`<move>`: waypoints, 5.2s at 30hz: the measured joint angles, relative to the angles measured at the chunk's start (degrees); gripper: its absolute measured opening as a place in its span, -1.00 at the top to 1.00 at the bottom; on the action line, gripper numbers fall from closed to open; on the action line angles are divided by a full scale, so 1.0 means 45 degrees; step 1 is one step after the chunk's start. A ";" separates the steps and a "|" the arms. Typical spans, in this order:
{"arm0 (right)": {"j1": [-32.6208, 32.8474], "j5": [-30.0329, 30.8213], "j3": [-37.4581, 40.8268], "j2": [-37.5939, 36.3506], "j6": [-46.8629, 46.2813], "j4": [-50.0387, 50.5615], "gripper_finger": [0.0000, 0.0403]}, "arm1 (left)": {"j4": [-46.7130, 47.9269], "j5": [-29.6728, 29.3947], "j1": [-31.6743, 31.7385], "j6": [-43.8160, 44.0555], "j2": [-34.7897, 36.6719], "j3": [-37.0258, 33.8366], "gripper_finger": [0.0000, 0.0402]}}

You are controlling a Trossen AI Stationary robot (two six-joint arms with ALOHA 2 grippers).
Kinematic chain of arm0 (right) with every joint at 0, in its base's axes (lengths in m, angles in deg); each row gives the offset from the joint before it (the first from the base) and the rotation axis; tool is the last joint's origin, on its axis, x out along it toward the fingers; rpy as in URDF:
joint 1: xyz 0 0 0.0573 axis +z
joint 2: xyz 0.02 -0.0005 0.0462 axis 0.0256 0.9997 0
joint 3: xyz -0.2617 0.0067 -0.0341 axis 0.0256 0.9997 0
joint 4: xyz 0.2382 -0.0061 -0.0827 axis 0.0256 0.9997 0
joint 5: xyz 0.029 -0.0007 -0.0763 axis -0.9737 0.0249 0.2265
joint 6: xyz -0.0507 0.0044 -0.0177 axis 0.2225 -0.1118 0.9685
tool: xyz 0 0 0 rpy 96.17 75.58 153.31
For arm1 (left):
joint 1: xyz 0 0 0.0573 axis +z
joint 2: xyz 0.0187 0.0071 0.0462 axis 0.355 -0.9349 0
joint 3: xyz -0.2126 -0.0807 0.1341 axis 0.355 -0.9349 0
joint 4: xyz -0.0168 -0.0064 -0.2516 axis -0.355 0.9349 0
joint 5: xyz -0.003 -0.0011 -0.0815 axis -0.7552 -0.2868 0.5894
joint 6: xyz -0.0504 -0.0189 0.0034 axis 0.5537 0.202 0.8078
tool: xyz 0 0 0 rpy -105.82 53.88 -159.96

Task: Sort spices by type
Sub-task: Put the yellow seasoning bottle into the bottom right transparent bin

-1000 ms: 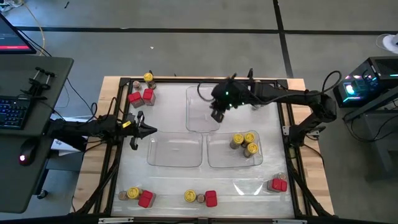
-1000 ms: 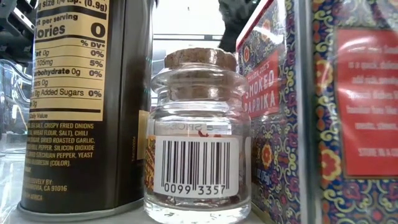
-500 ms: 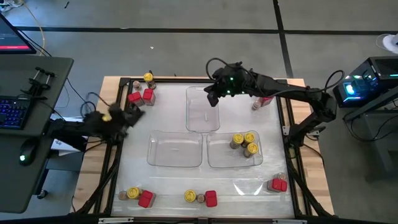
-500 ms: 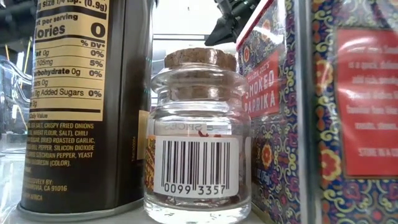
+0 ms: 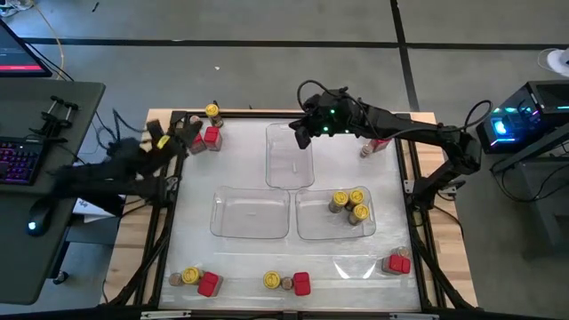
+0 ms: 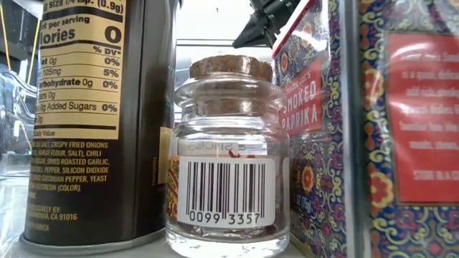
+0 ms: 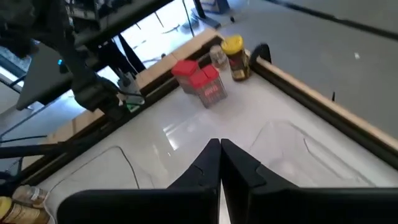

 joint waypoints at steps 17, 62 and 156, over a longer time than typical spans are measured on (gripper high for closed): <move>-0.0225 -0.0277 0.0000 0.0000 -0.0066 -0.0316 1.00 | 1.2388 0.3959 0.9508 -0.4318 -1.2532 1.0695 -0.03; -0.0094 -0.0554 0.0004 0.0000 -0.0012 -0.0180 1.00 | 1.4061 0.7209 1.3209 -0.4676 -1.7179 1.2760 -0.31; 0.4551 0.2613 0.0010 -0.5839 -0.1692 0.0801 1.00 | 0.9698 0.8618 -0.2043 -0.8697 -2.0403 1.5789 0.04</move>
